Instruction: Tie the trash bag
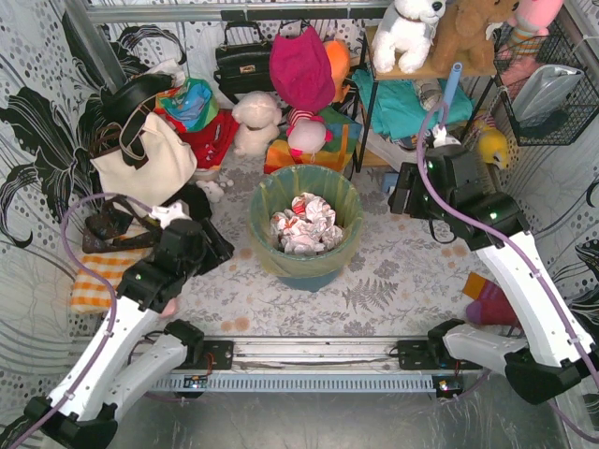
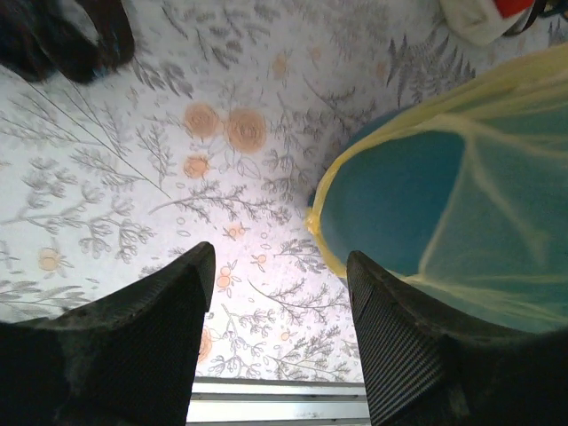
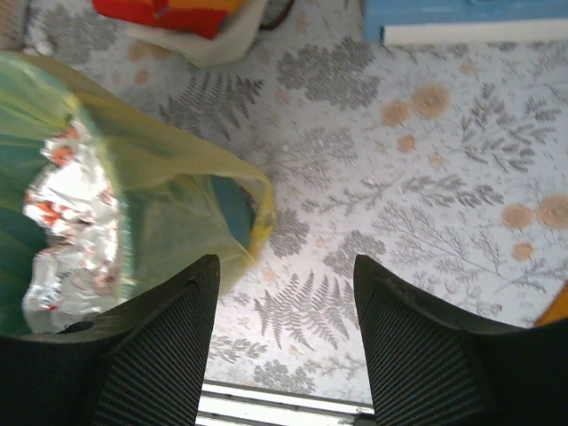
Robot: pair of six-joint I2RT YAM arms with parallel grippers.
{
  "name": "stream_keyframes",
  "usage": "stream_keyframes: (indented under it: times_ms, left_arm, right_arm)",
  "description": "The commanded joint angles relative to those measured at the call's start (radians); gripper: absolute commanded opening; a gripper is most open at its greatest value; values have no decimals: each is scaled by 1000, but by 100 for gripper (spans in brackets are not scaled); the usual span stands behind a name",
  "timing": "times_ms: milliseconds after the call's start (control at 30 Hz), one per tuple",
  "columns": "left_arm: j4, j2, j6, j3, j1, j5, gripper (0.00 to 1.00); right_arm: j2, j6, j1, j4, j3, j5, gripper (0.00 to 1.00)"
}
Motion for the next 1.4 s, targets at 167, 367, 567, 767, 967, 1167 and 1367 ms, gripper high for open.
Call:
stream_keyframes:
  times_ms: [167,367,567,767,967,1167,1367]
  left_arm:
    - [434,-76,-82,-359,6,204,71]
    - [682,15,-76,-508,19,318,72]
    - [833,94,-48,-555,36,370,72]
    - [904,185,-14,-541,43,399,69]
    - [918,266,17,-532,44,391,62]
    - [941,345,43,-530,46,403,58]
    - [909,408,57,-501,47,382,46]
  right_arm:
    - [-88,17,-22,64,-183,39,62]
    - [-111,24,-23,75,-221,31,62]
    - [-128,26,-23,56,-224,45,62]
    - [-137,29,-23,52,-241,46,62]
    - [-138,31,-23,55,-247,42,63]
    - [-140,34,-24,70,-274,32,64]
    - [-141,70,-23,113,-350,-33,64]
